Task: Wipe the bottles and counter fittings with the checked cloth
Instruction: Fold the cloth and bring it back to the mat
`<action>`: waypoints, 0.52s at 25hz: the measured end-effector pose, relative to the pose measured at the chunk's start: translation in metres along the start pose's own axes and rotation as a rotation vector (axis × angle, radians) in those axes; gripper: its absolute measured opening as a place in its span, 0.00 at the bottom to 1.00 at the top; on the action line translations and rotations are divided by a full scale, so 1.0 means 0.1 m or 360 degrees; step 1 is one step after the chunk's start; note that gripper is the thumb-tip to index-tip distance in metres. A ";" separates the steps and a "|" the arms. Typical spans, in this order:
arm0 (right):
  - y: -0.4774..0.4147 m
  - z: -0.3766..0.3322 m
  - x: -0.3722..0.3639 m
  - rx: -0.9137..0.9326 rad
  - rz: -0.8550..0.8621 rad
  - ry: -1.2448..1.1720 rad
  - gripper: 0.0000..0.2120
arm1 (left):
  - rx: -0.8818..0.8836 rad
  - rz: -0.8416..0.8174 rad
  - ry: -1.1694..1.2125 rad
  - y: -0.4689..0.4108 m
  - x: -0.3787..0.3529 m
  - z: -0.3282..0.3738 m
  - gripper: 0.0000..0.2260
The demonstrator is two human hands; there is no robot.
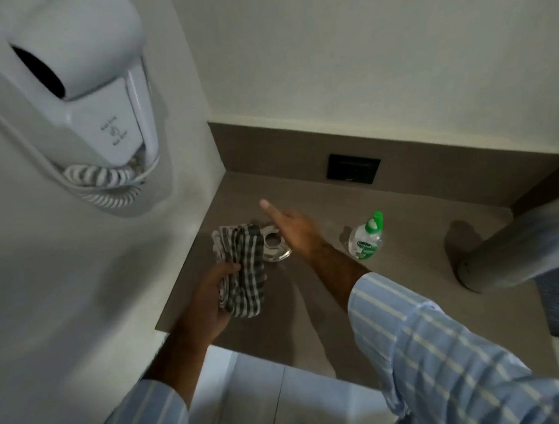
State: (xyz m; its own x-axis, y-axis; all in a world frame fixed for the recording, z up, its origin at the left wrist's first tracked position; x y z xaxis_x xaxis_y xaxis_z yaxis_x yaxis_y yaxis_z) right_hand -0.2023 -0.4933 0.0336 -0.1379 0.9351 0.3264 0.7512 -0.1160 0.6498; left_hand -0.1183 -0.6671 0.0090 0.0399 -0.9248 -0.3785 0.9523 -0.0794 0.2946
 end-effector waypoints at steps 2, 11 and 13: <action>0.48 -0.35 0.06 -0.0003 -0.0482 -0.0247 0.31 | -0.0030 -0.0108 -0.0079 -0.09 -0.37 0.34 0.18; 2.17 -0.77 3.49 0.0418 0.0472 -0.0621 0.15 | -0.0563 -0.0700 -0.0362 0.09 -3.39 1.52 0.08; 2.62 -0.35 4.30 0.0433 0.0623 -0.0706 0.19 | -0.0667 -0.0849 -0.0411 0.37 -4.24 1.41 0.08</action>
State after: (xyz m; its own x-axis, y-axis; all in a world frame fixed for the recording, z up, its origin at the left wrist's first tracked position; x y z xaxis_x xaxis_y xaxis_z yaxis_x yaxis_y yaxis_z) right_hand -0.0877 -0.1333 0.3687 0.4149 0.8972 0.1515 0.8365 -0.4416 0.3245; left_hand -0.1423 -0.3303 0.3044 -0.4859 -0.8623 -0.1425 0.8602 -0.4429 -0.2528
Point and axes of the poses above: each hand's wrist, its own y-axis away from the middle knuckle, its own x-axis out of the back of the hand, z = x × y, the point moved 10 cm from there along -y, towards the middle knuckle, and after that the axes turned 15 degrees about -x, right-handed, at the moved point
